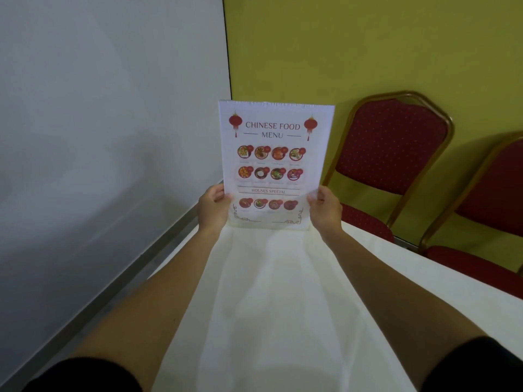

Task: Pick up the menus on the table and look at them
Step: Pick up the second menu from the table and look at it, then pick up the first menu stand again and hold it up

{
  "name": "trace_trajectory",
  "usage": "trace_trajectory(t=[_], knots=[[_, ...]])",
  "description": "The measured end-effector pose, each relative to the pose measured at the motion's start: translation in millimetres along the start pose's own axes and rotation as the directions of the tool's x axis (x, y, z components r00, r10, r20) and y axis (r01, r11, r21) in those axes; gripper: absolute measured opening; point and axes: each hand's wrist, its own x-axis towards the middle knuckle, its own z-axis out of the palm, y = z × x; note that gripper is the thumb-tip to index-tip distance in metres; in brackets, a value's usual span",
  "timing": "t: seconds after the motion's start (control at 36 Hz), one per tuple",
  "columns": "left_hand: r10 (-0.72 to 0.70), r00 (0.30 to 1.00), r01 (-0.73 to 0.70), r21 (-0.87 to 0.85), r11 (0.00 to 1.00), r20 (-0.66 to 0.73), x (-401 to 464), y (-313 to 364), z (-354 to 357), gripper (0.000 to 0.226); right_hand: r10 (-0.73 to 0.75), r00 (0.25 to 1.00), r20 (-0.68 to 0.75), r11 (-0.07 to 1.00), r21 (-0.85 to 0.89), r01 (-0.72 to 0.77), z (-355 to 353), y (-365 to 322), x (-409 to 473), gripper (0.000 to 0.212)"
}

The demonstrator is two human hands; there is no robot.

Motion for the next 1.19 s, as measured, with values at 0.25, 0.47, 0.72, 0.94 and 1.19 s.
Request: trace_trajectory(t=[0.25, 0.47, 0.72, 0.94, 1.19], knots=[[0.136, 0.990, -0.139, -0.064, 0.988, -0.045, -37, 26, 0, 0.040, -0.087, 0.996, -0.024, 0.994, 0.059, 0.089, -25, -13, -29, 0.046], [0.324, 0.939, -0.293, -0.223, 0.930, 0.116, -120, 58, 29, 0.034, -0.266, 0.945, -0.188, 0.958, 0.056, 0.281, -89, -21, -92, 0.041], [0.496, 0.782, -0.394, -0.317, 0.863, 0.378, -242, 79, 77, 0.033, -0.325, 0.852, -0.410, 0.930, 0.022, 0.366, -202, 7, -184, 0.038], [0.561, 0.582, -0.466, -0.325, 0.823, 0.588, -344, 81, 136, 0.036, -0.322, 0.740, -0.591, 0.939, -0.098, 0.330, -297, 49, -263, 0.039], [0.505, 0.497, -0.437, -0.300, 0.848, 0.706, -416, 73, 204, 0.056, -0.259, 0.612, -0.747, 0.965, -0.178, 0.191, -380, 109, -315, 0.041]])
